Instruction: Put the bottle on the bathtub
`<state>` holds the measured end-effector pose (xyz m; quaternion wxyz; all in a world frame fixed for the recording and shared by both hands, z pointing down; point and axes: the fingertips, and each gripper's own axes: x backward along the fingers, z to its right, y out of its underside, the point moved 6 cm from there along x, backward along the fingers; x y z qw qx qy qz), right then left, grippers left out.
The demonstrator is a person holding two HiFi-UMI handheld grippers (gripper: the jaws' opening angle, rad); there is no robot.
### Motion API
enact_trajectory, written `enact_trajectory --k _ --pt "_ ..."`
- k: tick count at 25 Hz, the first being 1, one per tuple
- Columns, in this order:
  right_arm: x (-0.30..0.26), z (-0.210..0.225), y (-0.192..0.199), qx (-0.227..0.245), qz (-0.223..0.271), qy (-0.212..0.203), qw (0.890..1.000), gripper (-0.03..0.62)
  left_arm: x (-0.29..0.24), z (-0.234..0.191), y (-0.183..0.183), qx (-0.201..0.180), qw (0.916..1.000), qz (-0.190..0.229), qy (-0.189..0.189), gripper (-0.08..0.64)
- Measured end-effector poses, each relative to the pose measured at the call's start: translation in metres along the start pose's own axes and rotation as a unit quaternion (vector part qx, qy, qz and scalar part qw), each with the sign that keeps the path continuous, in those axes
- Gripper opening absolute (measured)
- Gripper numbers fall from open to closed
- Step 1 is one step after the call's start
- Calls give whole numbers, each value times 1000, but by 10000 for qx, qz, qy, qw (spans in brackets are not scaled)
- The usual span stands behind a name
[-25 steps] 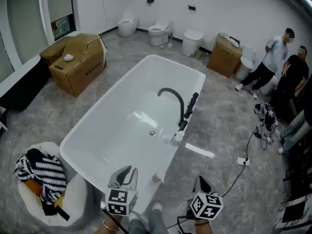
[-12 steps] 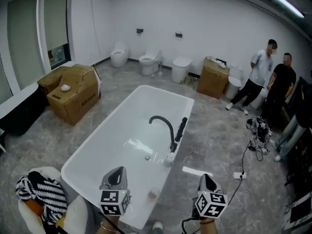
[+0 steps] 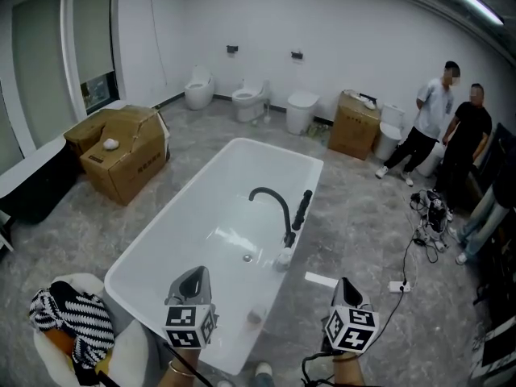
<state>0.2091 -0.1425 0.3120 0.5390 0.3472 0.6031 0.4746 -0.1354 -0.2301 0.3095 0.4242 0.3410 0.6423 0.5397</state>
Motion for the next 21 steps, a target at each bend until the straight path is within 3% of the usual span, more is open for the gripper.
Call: enact_trajectory --k 21 --pt "4 -3 2 -153 -5 -82 9998 2 -2 8 5 -242 9995 -142 116 9"
